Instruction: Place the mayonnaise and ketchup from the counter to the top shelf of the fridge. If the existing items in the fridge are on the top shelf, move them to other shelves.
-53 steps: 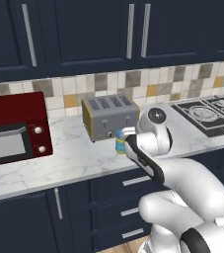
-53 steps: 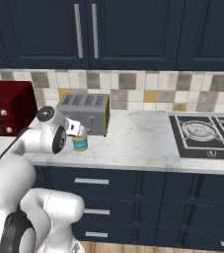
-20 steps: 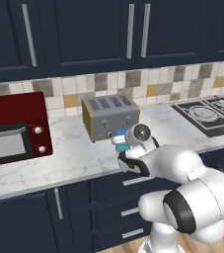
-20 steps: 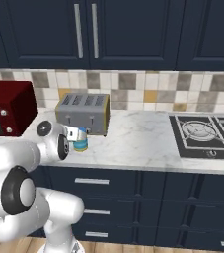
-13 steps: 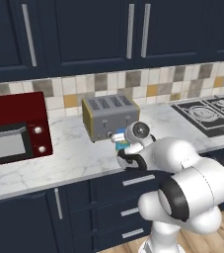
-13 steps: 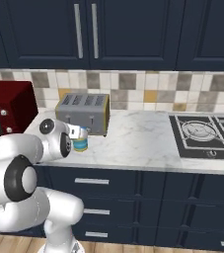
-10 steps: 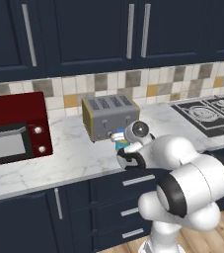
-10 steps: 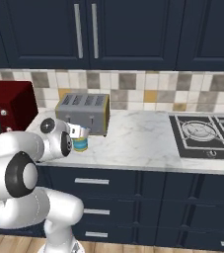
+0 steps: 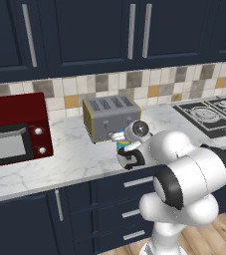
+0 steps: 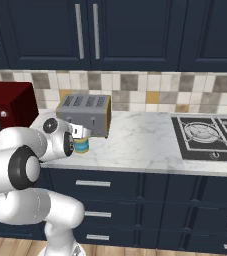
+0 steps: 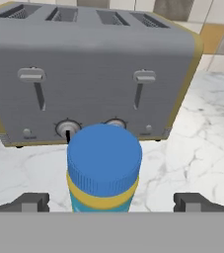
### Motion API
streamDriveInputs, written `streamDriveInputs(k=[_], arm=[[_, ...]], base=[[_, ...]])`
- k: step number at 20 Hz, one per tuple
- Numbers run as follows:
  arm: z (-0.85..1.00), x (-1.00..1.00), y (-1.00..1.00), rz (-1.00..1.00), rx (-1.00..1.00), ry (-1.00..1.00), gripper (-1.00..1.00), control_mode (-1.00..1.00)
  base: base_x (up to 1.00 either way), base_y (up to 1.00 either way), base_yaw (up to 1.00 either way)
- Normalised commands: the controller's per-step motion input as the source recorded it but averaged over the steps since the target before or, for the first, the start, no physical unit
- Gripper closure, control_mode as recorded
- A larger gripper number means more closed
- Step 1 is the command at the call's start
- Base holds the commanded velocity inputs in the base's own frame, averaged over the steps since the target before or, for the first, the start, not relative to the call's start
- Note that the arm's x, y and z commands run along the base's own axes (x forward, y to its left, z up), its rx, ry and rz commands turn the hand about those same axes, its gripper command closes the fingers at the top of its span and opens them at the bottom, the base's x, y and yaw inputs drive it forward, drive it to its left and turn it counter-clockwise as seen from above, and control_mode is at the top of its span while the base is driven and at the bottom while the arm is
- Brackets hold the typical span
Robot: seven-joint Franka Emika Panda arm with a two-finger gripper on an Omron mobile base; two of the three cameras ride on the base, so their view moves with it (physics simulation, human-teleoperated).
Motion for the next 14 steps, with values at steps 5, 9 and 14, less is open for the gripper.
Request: streamDriveInputs(k=[5, 9, 14], arm=[[-0.16, 0.04, 0.0, 0.0, 0.0, 0.01, -1.0, -1.0], [-0.2, 0.02, 0.0, 0.0, 0.0, 0.02, -1.0, -1.0], [-0.05, 0.07, 0.0, 0.0, 0.0, 0.0, -1.0, -1.0]], base=[[0.0, 0.0, 0.0], [0.0, 0.0, 0.0], [0.0, 0.0, 0.0]])
